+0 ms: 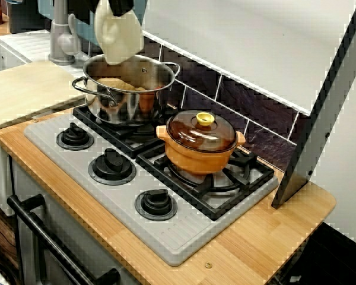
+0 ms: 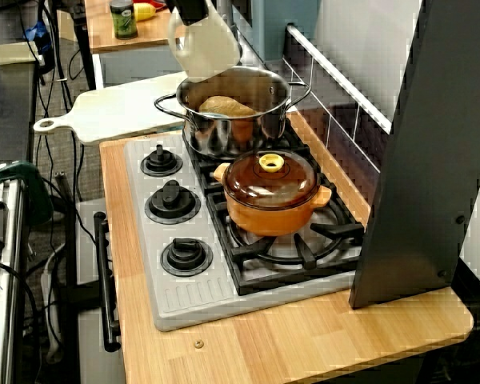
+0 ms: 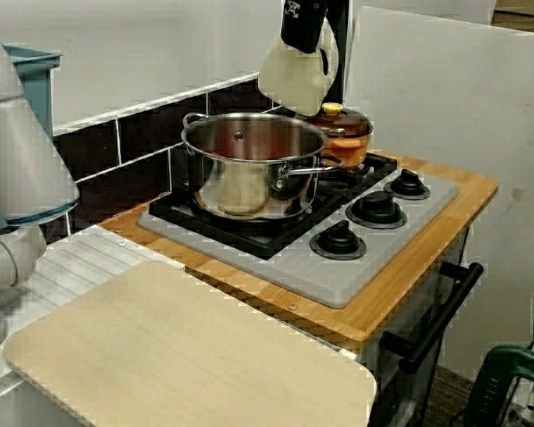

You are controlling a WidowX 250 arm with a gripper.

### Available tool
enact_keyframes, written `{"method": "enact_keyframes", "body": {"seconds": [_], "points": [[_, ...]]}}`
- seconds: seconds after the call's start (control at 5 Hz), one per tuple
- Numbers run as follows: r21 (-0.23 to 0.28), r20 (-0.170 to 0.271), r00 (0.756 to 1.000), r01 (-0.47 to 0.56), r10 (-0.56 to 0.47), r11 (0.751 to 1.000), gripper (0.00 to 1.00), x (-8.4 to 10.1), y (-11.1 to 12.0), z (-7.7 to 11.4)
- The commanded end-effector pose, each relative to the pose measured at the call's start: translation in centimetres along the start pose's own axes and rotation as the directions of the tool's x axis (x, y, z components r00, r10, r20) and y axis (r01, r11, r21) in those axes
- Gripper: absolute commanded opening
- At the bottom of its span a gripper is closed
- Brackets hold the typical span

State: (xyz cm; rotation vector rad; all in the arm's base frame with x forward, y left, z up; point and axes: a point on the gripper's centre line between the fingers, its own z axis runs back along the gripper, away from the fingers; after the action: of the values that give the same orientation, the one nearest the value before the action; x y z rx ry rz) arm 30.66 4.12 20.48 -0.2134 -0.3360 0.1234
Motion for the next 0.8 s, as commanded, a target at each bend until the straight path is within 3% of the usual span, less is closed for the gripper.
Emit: {"method": "enact_keyframes", "body": {"seconds": [0.0,0.2,0.4,0.6], "points": [[0.006,0.083,0.997,-0.006,0.005,1.000,0.00,2.7,-0.6,1.4],[0.014,0.111,0.994,-0.007,0.006,1.000,0.00,3.4,-0.8,1.3],[0.064,0.198,0.980,-0.025,0.012,0.998,0.00,3.7,-1.6,0.8],[0.075,0.216,0.976,-0.034,0.017,0.997,0.00,4.0,-1.8,0.1]]}}
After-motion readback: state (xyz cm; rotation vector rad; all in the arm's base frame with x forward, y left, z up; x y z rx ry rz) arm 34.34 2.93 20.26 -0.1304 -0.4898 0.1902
